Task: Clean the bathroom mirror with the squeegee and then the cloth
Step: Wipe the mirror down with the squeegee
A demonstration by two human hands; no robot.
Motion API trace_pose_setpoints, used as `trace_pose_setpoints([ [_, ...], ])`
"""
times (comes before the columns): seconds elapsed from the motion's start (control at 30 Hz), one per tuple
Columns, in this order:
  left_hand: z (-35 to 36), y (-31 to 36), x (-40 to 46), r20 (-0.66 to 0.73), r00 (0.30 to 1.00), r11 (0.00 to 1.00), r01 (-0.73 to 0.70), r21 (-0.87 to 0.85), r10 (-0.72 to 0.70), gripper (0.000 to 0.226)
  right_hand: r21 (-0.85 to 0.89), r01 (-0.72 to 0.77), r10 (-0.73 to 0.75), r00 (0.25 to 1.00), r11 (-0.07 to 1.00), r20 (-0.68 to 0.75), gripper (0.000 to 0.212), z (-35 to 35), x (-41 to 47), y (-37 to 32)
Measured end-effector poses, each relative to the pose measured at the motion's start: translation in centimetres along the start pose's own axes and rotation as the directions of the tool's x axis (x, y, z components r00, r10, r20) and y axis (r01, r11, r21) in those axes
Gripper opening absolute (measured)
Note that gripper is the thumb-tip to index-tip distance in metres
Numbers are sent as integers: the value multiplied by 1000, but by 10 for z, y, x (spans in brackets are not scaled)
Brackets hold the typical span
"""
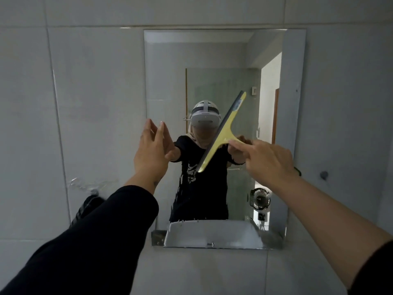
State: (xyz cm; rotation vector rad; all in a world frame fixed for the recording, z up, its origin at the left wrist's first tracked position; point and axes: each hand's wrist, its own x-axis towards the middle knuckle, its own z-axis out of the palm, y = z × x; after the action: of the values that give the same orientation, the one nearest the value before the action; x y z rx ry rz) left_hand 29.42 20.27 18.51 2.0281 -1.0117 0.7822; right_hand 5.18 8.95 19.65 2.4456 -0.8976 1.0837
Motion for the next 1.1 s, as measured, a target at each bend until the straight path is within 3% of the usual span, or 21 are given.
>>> trace_pose_setpoints([
  [0.13,5,0,0,-45,999,999,-2,34,4,96,34,-98,97,995,995,26,47,-4,-8,15],
  [0.57,8,-4,4,-7,1000,995,12,102,-11,98,241,-334,329,942,911,62,49,12,-33,17],
  [0.9,9,-6,6,-9,1000,987,-7,158,8,101,472,-509,508,850,720,141,50,40,-54,-11],
  [1.1,6,-9,8,8,999,982,-44,181,44,88,651,-477,558,824,590,98,52,70,-64,-45],
])
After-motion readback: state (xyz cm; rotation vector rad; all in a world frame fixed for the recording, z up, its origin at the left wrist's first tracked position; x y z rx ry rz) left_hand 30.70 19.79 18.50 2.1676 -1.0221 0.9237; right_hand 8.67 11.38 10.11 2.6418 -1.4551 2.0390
